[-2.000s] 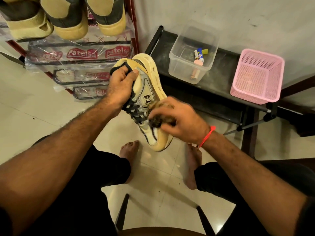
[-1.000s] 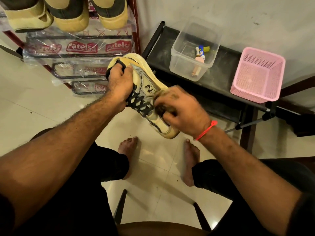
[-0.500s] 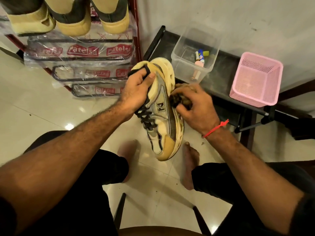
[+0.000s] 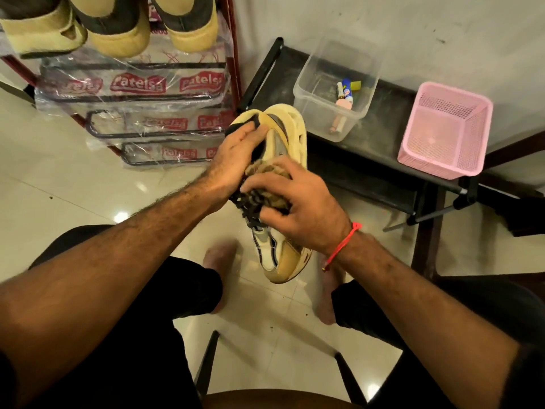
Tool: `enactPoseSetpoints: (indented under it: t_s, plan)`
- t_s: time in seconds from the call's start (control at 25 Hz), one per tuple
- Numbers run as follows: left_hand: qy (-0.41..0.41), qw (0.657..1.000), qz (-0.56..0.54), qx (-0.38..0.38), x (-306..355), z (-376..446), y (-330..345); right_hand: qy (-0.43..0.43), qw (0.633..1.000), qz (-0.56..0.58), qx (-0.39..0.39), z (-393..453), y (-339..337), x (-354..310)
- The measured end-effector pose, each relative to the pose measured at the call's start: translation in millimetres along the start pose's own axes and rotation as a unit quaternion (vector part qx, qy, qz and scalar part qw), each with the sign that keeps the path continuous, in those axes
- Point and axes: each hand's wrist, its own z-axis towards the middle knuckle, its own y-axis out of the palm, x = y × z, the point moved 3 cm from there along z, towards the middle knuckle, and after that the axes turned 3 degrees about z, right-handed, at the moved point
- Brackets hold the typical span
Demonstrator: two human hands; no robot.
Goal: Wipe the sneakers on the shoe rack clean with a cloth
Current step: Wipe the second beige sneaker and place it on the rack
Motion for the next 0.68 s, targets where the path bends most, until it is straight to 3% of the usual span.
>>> enactPoseSetpoints:
  t_s: [0.16,0.24,0.36,0.48,0.56,0.68]
  plan:
    - [0.001,1.000,0.024,-0.016,0.8,-2.8,3.0,0.127,0.976,-0.043,0.172,14.6,-43.5,47.8]
    - [-0.004,0.998,0.053,-0.020,4.0,-5.9,3.7,0.112,0.982,-0.045,0.147,5.3,-32.0,42.2]
    - [0.006,0.998,0.048,-0.036,4.7,-9.7,6.4,0.012,0.999,-0.018,0.037,0.7,-2.2,6.4]
    - [0.005,0.999,0.026,-0.030,0.6,-3.6,5.7,0.102,0.983,-0.038,0.146,14.9,-33.9,41.8]
    - [-0.003,0.999,0.035,-0.007,0.1,1.3,-0.6,0.152,0.974,-0.038,0.164,7.6,-41.7,55.3]
    - [-0.029,0.998,0.038,0.030,-4.8,8.0,-10.4,0.029,0.999,-0.010,0.034,-5.2,3.0,9.9]
